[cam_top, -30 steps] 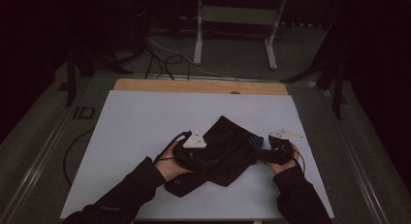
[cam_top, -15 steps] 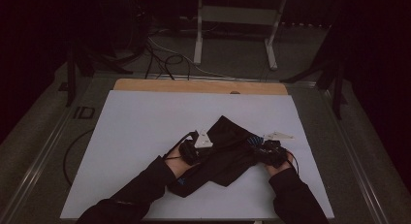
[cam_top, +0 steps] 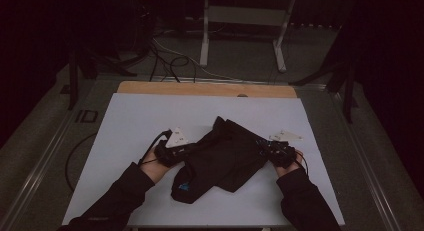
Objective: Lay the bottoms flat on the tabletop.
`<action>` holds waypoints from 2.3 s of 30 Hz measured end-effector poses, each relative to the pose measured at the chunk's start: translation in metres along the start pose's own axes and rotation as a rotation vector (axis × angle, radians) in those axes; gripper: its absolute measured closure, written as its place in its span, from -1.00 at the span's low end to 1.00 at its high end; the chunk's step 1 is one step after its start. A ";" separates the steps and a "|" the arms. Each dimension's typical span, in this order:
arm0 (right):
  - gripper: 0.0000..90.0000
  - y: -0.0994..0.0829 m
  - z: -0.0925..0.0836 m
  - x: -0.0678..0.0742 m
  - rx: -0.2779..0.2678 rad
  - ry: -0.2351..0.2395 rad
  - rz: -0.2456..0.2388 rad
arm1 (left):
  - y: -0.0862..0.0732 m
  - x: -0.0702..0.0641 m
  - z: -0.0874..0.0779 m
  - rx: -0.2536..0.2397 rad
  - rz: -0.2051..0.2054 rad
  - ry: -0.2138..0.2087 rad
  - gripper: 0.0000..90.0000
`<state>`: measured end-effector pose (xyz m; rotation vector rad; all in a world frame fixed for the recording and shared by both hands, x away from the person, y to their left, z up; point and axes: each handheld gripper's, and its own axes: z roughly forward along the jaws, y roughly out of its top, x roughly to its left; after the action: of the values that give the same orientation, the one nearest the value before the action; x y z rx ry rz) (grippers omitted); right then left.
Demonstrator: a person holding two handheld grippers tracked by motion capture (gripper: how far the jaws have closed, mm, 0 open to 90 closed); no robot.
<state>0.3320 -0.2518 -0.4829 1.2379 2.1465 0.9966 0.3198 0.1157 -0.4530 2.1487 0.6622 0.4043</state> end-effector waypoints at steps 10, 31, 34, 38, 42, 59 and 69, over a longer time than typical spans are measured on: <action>0.96 0.000 -0.011 0.023 0.009 0.122 -0.050 | -0.031 0.003 -0.035 0.018 -0.071 -0.015 0.95; 0.76 -0.017 -0.024 0.040 -0.018 0.198 -0.092 | -0.058 0.020 -0.044 -0.011 -0.167 -0.111 0.73; 0.48 -0.013 -0.031 0.032 -0.075 0.170 -0.068 | -0.054 0.025 -0.049 -0.027 -0.166 -0.112 0.45; 0.41 -0.011 -0.034 0.025 -0.094 0.156 -0.045 | -0.049 0.028 -0.054 -0.054 -0.161 -0.124 0.27; -0.12 -0.007 -0.035 0.012 -0.116 0.110 0.008 | -0.044 0.029 -0.055 -0.054 -0.164 -0.105 -0.29; -0.78 0.007 -0.014 -0.022 -0.160 0.133 0.046 | -0.021 0.044 -0.013 -0.012 -0.244 -0.092 -0.61; -0.63 0.003 0.020 -0.029 -0.093 0.178 0.024 | -0.033 0.048 0.019 0.101 -0.311 -0.111 -0.51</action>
<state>0.3616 -0.2692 -0.4925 1.1731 2.1940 1.2440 0.3578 0.1492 -0.4876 2.0979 0.9520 0.0851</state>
